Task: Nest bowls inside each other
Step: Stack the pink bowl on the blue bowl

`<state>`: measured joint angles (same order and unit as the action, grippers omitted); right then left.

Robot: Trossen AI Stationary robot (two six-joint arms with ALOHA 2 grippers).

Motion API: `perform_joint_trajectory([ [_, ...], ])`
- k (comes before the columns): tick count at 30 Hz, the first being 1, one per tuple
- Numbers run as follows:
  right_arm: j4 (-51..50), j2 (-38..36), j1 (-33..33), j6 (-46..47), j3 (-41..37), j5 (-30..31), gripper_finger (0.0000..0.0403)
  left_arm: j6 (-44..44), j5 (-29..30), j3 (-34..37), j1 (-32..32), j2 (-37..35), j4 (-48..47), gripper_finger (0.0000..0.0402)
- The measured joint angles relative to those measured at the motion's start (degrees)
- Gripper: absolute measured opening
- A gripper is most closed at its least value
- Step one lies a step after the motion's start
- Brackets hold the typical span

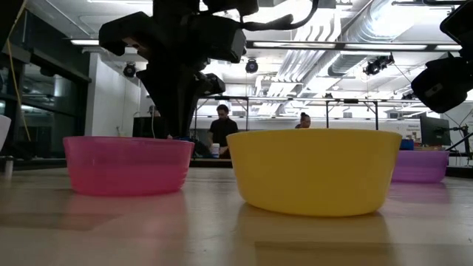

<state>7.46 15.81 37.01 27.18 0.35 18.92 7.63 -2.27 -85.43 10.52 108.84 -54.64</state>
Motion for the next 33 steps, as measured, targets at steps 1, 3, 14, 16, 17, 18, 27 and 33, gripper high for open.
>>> perform_joint_trajectory([
  [1, 0.0, -0.01, 0.0, 0.0, 0.01, 0.0, 0.0169, 0.1, 0.01, 0.0, 0.0, 0.0, -0.01, 0.0052],
  [3, 0.0, -0.02, 0.0, 0.0, 0.01, 0.0, 0.0169, 0.21, 0.01, 0.0, 0.0, 0.0, -0.01, 0.0052],
  [14, -0.02, 0.0, 0.0, 0.0, 0.0, 0.0, 0.0169, -0.4, 0.32, 0.0, 0.0, 0.0, -0.01, 0.0131],
  [16, 0.0, -0.02, 0.0, 0.0, -0.01, 0.0, 0.0169, -0.39, 0.34, 0.0, 0.0, 0.0, -0.05, 0.0145],
  [17, 0.0, -0.01, -0.01, 0.0, 0.01, 0.0, 0.0169, -0.29, 0.34, 0.0, 0.0, 0.0, -0.24, 0.015],
  [18, 0.0, 0.0, 0.0, 0.0, -0.01, 0.0, 0.0169, -0.09, 0.34, 0.0, 0.0, 0.0, -0.49, 0.0152],
  [27, -0.02, 0.0, -0.02, 0.0, 0.01, 0.0, 0.0169, 1.1, 0.05, 4.22, 0.0, 0.02, 2.31, 0.0155],
  [33, -0.02, -0.02, 0.0, 0.0, 0.0, 0.03, 0.0169, 0.95, 0.29, 5.36, 0.0, 0.02, 2.66, 0.0155],
])
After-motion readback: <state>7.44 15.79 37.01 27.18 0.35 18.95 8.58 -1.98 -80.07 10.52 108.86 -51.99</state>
